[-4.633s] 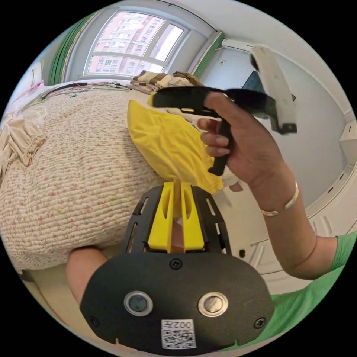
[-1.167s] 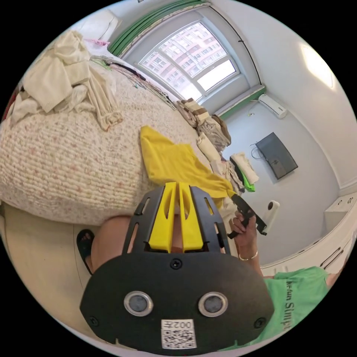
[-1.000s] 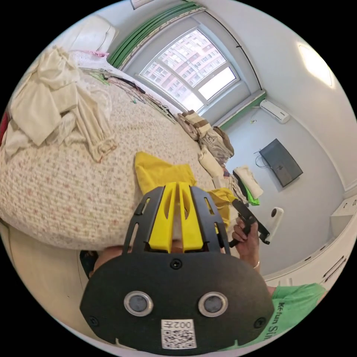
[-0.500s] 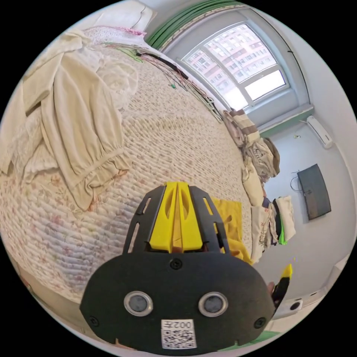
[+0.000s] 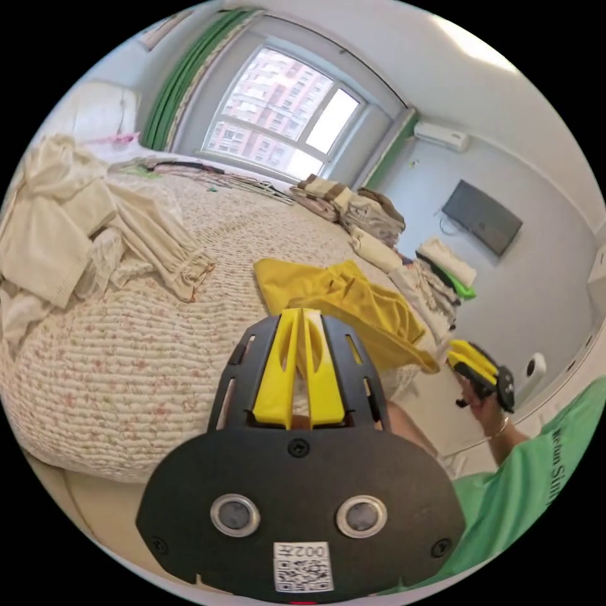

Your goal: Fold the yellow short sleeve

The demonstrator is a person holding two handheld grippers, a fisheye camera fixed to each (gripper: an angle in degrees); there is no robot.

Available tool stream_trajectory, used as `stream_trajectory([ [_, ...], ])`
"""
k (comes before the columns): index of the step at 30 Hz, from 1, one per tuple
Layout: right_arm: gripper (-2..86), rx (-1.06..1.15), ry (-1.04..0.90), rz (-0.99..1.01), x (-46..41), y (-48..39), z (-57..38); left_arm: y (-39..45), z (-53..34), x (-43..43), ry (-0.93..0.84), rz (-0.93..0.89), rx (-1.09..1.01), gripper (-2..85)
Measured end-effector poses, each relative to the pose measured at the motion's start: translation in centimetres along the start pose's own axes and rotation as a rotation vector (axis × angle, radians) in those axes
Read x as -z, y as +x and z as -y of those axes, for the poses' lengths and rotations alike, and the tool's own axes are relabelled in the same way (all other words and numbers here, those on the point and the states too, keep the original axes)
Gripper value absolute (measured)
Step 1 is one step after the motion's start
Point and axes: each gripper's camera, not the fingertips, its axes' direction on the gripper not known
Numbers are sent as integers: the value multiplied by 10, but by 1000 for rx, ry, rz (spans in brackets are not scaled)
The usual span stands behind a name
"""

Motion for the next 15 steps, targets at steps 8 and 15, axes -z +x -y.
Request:
stream_trajectory([
  [8, 166, 75, -143, -42, -76, -11, -10, -4, -2, -16, -33, -19, 15, 70],
  [15, 99, -103, -37, 186, -131, 64, 23, -38, 34, -46, -116, -233, 117, 69],
])
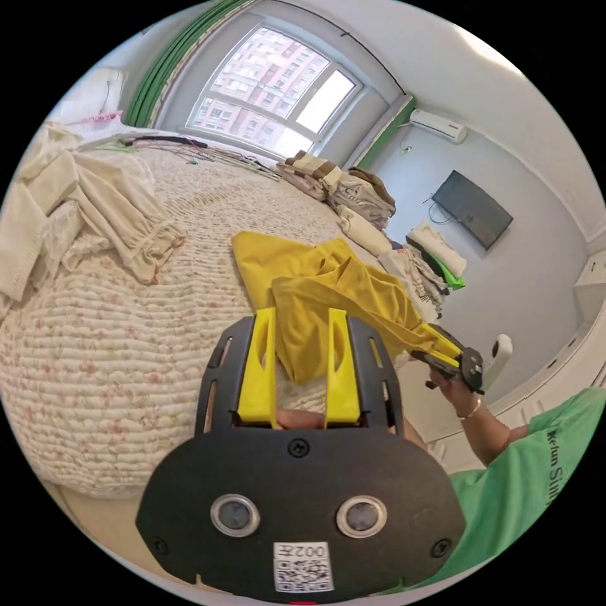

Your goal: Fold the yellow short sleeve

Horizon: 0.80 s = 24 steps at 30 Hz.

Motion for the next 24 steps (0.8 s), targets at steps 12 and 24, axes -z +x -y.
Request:
stream_trajectory([
  [12, 89, -14, -103, 322, -115, 78, 40, -42, 18, 12, 2, -123, 182, -6],
  [24, 36, -298, 217, 516, -124, 186, 15, -2, 89, 73, 277, -141, -1, -15],
])
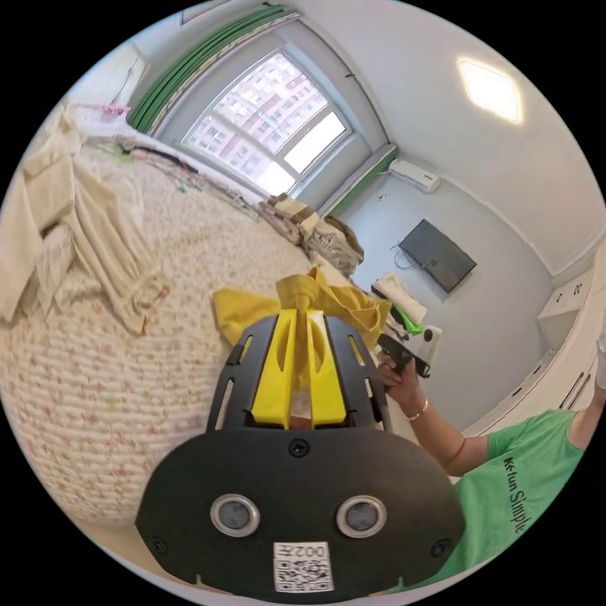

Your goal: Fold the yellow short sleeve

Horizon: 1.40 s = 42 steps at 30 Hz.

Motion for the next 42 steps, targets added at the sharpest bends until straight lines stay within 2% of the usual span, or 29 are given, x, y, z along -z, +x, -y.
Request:
stream_trajectory([
  [2, 37, -25, 7, -31, -10, 14, 8, -6, 22, -12, -7, 8, 8, -14],
  [4, 41, -160, -67, -73, -38, 52, 13, -30, 40, -37, -60, 39, 86, -11],
  [6, 44, -299, -203, -90, -68, 89, 9, -84, 46, -81, -170, 57, 311, -6],
  [7, 47, -337, -248, -77, -82, 105, 2, -96, 44, -90, -198, 79, 358, -4],
  [8, 48, -350, -235, -57, -84, 112, -2, -117, 37, -103, -236, 128, 434, 3],
  [11, 55, -423, -104, 42, -66, 132, -19, -133, 22, -98, -144, 12, 492, 11],
  [14, 52, -458, 2, 0, -39, 135, -30, -128, 16, -76, -73, 60, 476, -7],
  [16, 15, -449, 94, -74, -12, 120, -28, -127, 12, -58, -11, 51, 500, -8],
  [19, -3, -247, 154, -96, -2, 68, -7, -97, 13, -37, 127, -33, 411, -9],
  [23, -7, -26, -2, -116, -46, 9, 25, -19, 30, -93, -56, -59, 168, -9],
  [25, -8, 41, -98, -214, -83, -11, 31, 15, 28, -128, -158, 53, 35, -9],
  [26, -8, 41, -140, -269, -93, -11, 30, 29, 21, -151, -227, 222, -23, -9],
  [27, -8, 28, -260, -455, -117, -2, 25, 31, 11, -173, -294, 428, -42, -9],
  [28, -9, 38, -336, -543, -134, 12, 13, 29, 4, -181, -316, 492, -53, -9],
  [29, -9, 5, -339, -519, -137, 21, 9, 20, -10, -195, -337, 525, -80, -9],
  [31, -9, -108, -329, -427, -130, 33, 14, 5, -24, -199, -304, 481, -55, -10],
  [35, -9, -133, -321, -417, -126, 24, 19, -1, -24, -203, -312, 440, -8, -10],
  [37, -9, -177, -282, -413, -109, 9, 29, 2, -22, -188, -260, 406, 54, -10],
  [39, -9, -150, -162, -437, -87, -13, 39, 19, -22, -154, -66, 396, 34, -9],
  [41, -8, -103, -76, -471, -75, -32, 47, 25, -20, -147, -16, 470, 12, -9],
  [42, -8, -66, -84, -499, -80, -39, 52, 22, -17, -156, -49, 513, 0, -9],
])
